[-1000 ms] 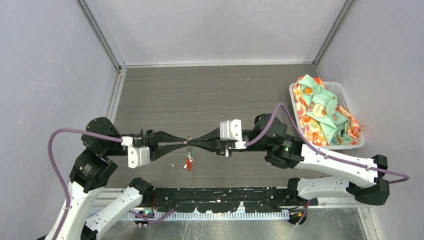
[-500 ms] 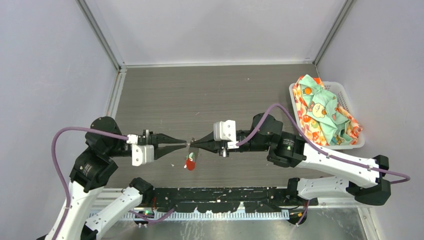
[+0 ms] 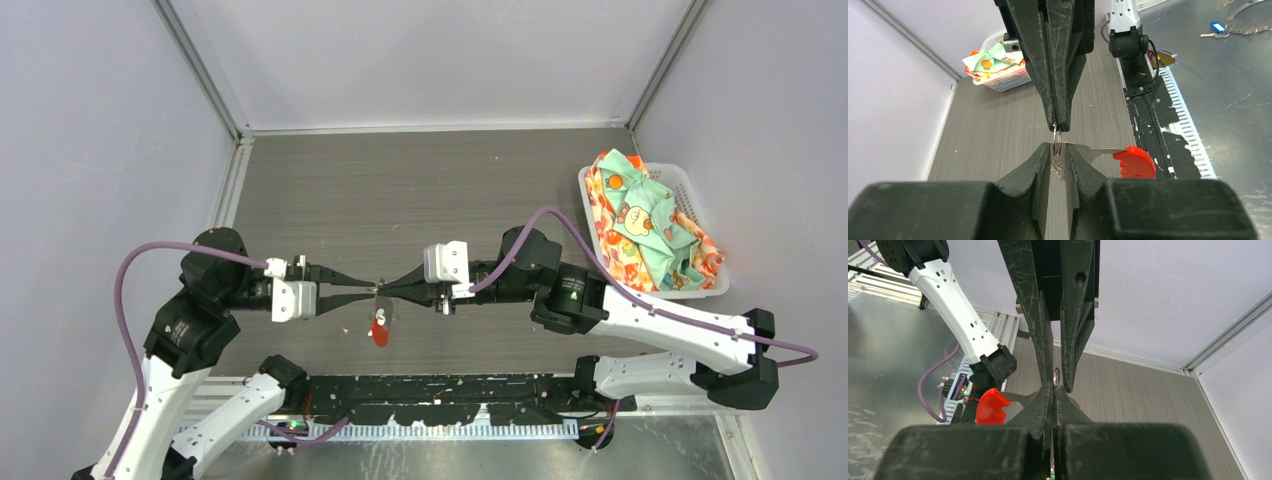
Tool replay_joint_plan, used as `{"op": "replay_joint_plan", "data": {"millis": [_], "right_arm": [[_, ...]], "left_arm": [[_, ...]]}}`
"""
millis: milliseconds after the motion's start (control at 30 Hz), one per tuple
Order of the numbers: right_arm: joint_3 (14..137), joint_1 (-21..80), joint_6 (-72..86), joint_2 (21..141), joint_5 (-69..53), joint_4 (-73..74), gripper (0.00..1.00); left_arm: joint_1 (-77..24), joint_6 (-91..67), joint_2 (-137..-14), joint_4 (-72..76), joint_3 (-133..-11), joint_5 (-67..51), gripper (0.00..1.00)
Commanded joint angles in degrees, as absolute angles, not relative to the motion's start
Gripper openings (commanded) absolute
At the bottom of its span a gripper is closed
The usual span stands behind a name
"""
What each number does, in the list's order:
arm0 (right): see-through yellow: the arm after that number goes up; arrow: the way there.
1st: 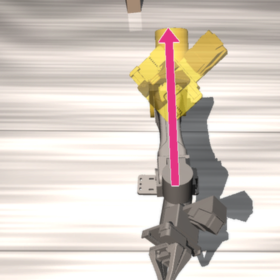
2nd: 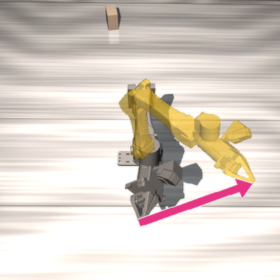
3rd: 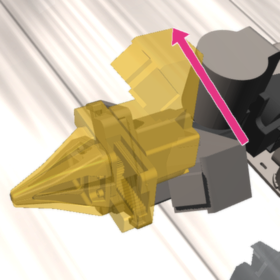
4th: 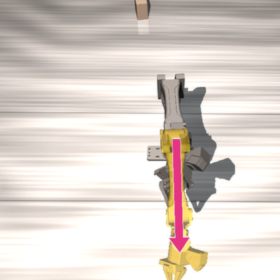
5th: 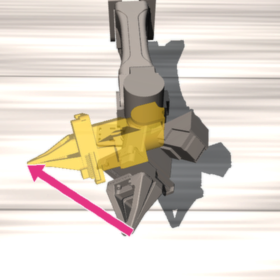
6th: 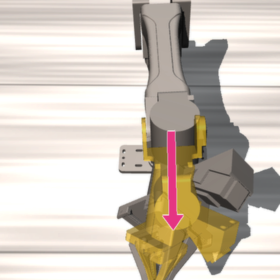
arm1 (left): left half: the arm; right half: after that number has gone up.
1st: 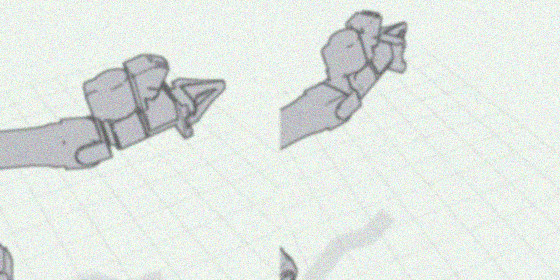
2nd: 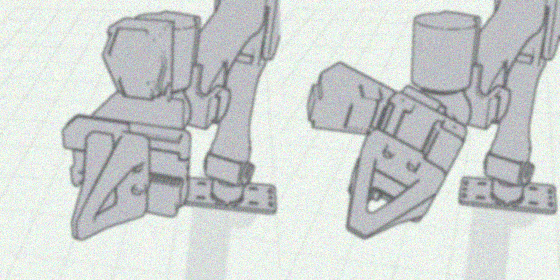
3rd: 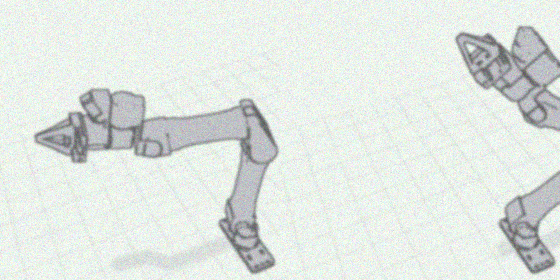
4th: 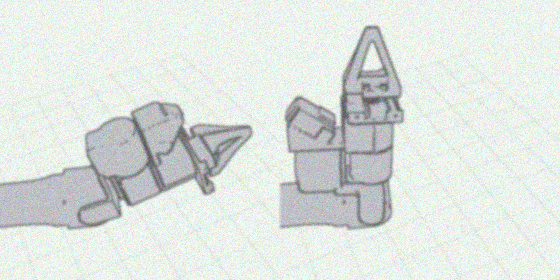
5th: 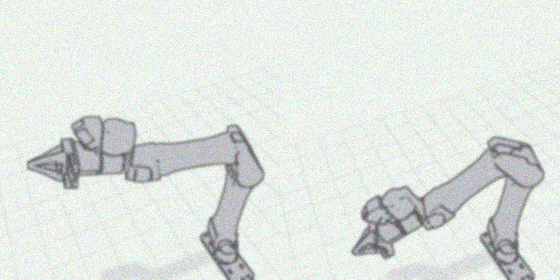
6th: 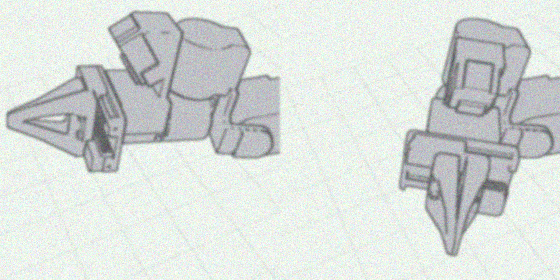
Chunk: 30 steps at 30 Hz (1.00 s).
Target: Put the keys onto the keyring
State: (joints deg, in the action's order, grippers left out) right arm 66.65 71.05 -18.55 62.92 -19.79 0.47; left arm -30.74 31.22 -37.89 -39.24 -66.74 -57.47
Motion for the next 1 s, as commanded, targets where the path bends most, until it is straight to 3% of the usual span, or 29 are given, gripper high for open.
{"op": "replay_joint_plan", "data": {"millis": [0, 67, 167, 233, 333, 533, 700, 833, 967], "right_arm": [[69.26, 71.23, -18.72, 63.33, -20.74, -3.75, 0.01], [69.34, 71.24, -18.79, 63.44, -20.82, -3.91, 0.01], [69.42, 71.25, -18.74, 63.46, -20.99, -3.95, 0.01], [69.52, 71.22, -18.64, 63.45, -21.09, -3.87, 0.01], [69.36, 71.25, -17.97, 62.94, -20.79, -3.74, 0.1], [67.56, 71.19, -16.04, 60.36, -19.49, -3.69, 0.26], [66.55, 71.2, -13.25, 58.26, -16.34, -2.44, 0.33], [66.63, 71.19, -7.7, 57.16, -8.09, 1.7, 0.39], [64.11, 70.81, 1.63, 55.35, 4.16, 5.5, 0.52]], "left_arm": [[-30.92, 28.3, -38.4, -37.02, -68.58, -58.06, 0.18], [-30.86, 28.06, -38.41, -37.09, -68.56, -58.33, 0.15], [-30.86, 28.31, -38.13, -37.0, -68.35, -58.38, 0.01], [-30.86, 28.47, -38.14, -37.22, -68.39, -58.11, 0.0], [-30.9, 32.46, -37.99, -40.12, -68.33, -58.4, 0.0], [-30.86, 48.93, -36.62, -46.14, -67.21, -59.15, 0.0], [-30.87, 63.19, -35.85, -51.97, -66.82, -60.42, 0.0], [-30.86, 78.3, -34.43, -56.61, -65.82, -61.09, 0.0], [-30.87, 83.92, -32.79, -56.79, -64.01, -61.57, 0.0]]}}
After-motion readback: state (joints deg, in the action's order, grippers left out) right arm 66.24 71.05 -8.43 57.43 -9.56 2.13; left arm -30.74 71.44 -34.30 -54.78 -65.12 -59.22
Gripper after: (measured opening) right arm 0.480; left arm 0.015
